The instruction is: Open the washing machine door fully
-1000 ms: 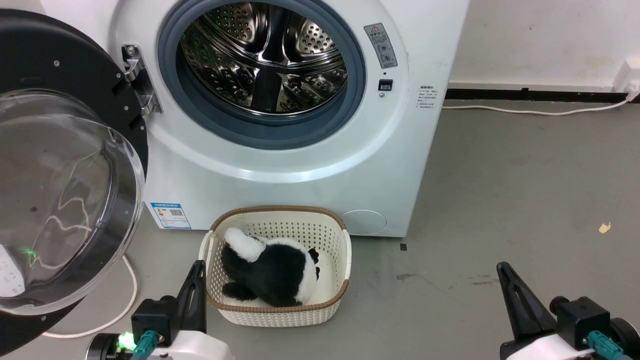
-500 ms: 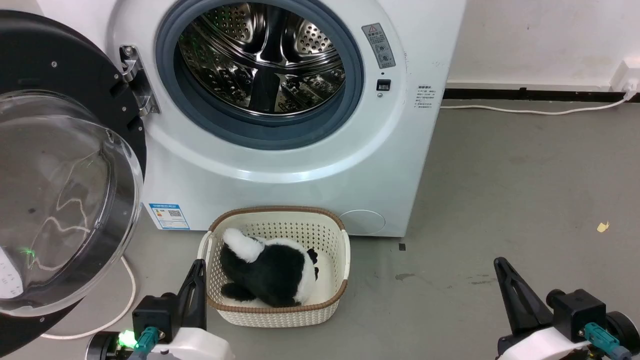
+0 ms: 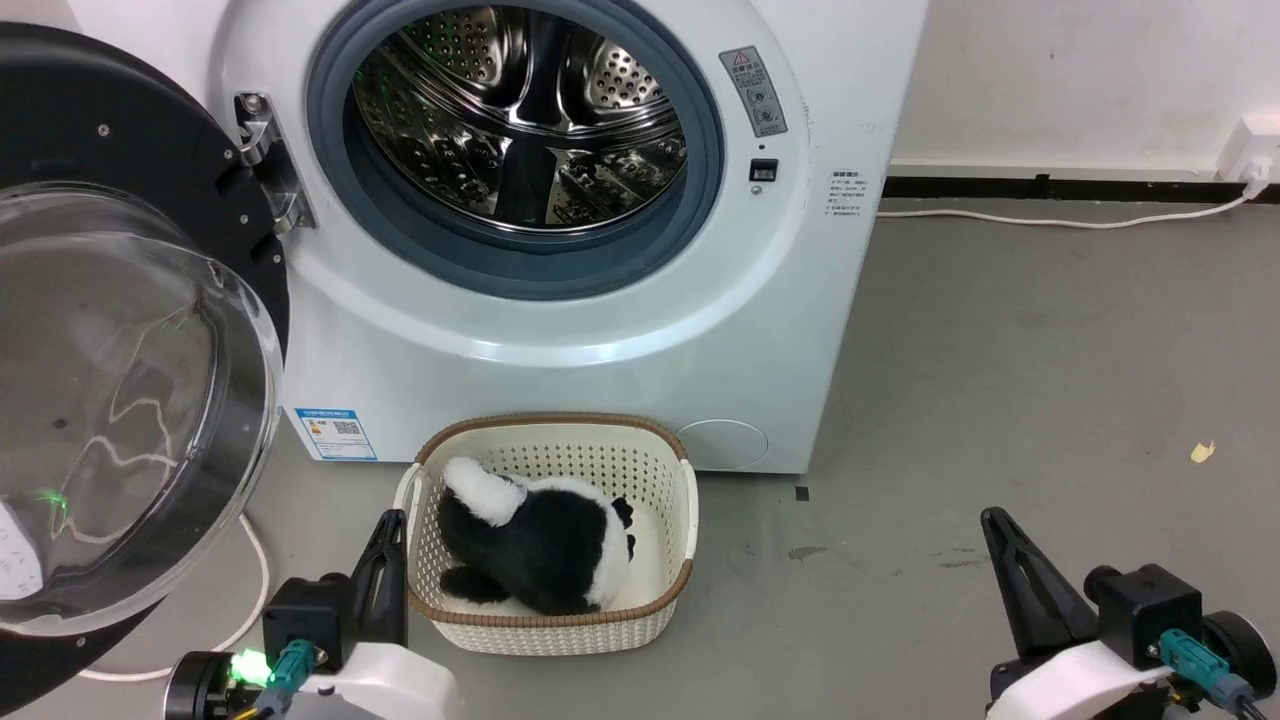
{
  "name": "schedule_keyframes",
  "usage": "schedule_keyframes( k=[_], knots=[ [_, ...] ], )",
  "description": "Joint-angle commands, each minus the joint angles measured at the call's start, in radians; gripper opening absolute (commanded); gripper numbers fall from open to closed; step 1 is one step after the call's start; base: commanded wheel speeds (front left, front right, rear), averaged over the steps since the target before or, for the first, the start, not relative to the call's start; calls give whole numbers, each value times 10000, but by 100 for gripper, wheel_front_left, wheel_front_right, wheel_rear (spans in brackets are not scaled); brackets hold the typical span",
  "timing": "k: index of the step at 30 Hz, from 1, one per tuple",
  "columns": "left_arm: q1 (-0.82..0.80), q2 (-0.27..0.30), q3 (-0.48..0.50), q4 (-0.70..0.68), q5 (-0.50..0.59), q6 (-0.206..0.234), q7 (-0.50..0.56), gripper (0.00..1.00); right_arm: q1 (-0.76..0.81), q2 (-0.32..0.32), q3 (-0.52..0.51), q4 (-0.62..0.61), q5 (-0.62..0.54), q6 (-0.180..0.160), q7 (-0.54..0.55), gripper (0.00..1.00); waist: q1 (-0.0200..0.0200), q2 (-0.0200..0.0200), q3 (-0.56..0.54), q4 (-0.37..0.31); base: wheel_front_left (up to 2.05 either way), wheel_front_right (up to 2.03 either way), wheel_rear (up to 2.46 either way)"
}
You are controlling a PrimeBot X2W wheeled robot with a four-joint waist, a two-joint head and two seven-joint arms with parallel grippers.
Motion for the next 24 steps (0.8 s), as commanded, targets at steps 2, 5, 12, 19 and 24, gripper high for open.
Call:
schedule_keyframes(
  k=[2, 5, 12, 19, 24],
  knots=[
    [-122, -64, 110, -46, 132, -75, 90, 0, -135, 17, 33, 15, -91, 7, 79, 0, 1, 0, 0, -8, 0, 0, 0],
    [-135, -93, 162, -56, 190, -111, 143, 0, -163, 18, 47, 15, -100, 7, 140, 0, 1, 0, -1, -17, 0, 0, 0],
    [-168, -161, 283, -78, 324, -193, 267, 0, -228, 19, 79, 17, -122, 7, 284, 0, 1, 0, -3, -38, 0, 0, 0],
    [-200, -229, 404, -100, 458, -275, 390, 0, -292, 20, 111, 18, -144, 8, 428, 0, 1, 0, -4, -59, 0, 0, 0],
    [-212, -256, 452, -108, 511, -308, 438, 0, -318, 20, 124, 18, -152, 8, 484, 0, 1, 0, -5, -67, 0, 0, 0]
  ],
)
